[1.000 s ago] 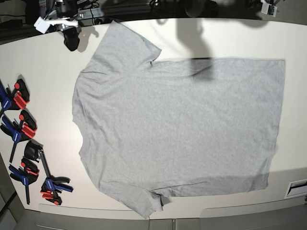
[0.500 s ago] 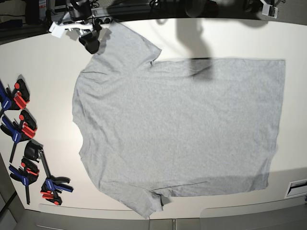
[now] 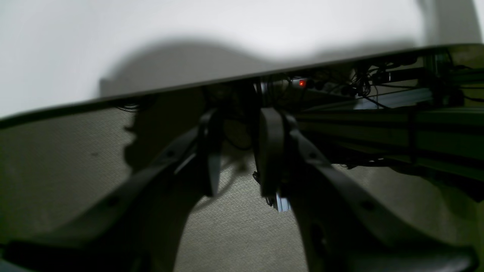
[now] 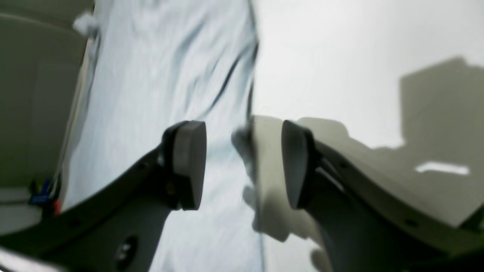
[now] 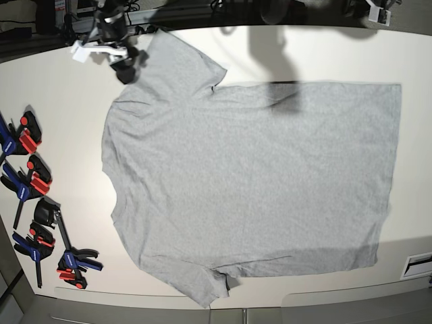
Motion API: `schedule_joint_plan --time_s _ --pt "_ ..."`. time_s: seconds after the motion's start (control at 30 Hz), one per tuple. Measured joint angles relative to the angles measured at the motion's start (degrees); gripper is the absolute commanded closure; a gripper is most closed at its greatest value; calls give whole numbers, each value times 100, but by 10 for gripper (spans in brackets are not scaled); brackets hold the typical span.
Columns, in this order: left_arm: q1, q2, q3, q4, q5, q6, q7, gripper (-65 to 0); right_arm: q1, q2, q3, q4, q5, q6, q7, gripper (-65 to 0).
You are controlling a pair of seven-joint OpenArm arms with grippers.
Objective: Fold the T-shirt properly
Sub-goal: 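Move the right gripper down to the shirt's shoulder corner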
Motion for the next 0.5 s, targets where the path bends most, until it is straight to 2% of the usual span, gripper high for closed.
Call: schedule_joint_plan --time_s 0.2,0.33,0.5 --pt "2 0 0 0 0 0 2 -158 380 387 527 -44 -284 0 -4 -301" --pt "0 0 0 0 0 -2 2 -157 721 708 540 -472 -339 39 -114 -299" --pt "0 -2 0 0 0 0 0 -157 1226 951 540 -1335 -249 116 -254 -299"
